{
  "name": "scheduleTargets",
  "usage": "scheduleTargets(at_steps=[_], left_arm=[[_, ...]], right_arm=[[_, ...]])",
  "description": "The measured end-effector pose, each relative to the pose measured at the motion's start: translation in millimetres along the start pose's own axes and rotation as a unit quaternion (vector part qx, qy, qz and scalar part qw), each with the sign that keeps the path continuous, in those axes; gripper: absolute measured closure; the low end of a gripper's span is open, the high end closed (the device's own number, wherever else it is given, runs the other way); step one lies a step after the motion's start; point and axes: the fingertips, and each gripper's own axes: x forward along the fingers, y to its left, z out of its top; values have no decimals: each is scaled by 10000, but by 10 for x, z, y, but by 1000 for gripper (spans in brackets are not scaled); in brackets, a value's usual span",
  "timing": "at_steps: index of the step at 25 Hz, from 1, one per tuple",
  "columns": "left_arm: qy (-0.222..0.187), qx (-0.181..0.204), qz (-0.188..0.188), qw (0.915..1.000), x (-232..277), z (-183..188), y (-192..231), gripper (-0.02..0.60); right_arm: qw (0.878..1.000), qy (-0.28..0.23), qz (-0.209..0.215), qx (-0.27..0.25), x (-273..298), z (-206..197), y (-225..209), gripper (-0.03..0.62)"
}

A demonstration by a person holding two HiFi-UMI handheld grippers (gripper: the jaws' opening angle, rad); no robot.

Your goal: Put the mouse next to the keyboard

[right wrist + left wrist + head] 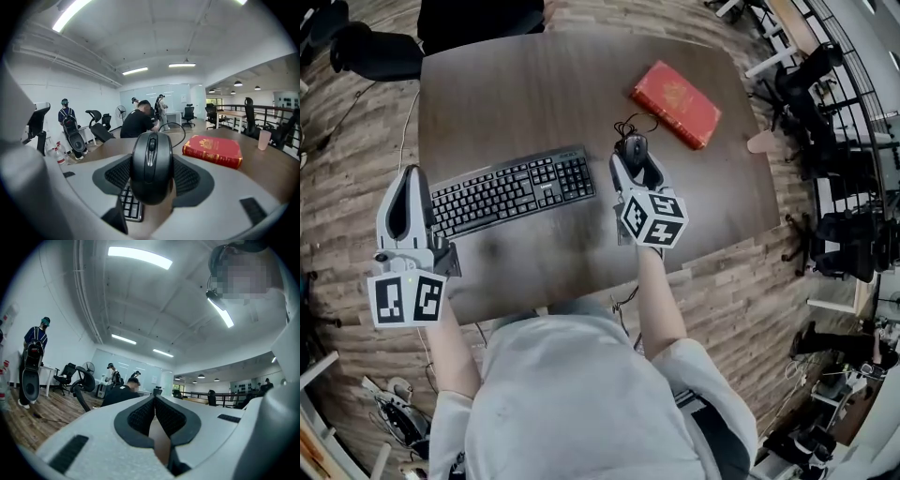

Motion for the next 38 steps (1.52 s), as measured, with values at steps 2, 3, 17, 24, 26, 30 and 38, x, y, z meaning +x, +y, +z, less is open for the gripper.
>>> scheduleTargets(at_steps=[2, 3, 17, 24, 26, 30, 38], left_arm=[[28, 9, 102, 9999, 4, -37, 4, 570], [44, 15, 149, 9999, 6, -55, 4, 571], [248, 131, 701, 9971, 16, -210, -6, 569], [336, 185, 887, 9953, -15, -249, -17, 571], [354, 200, 936, 9948, -31, -253, -24, 569], [393, 223, 1023, 9937, -61, -291, -22, 571], [439, 232, 1150, 9921, -83, -338, -22, 570]], right_arm=[[9999, 163, 46, 3, 108, -95, -42, 338], [9997, 244, 66, 1, 157, -141, -63, 338], [9929, 1130, 377, 11, 655, -642, -178, 336], [9876, 1489, 494, 51, 798, -855, -168, 336], [9859, 1590, 510, 68, 828, -903, -166, 338], [9822, 1809, 495, 78, 895, -1026, -170, 336], [9759, 2138, 437, -22, 985, -1154, -193, 336]])
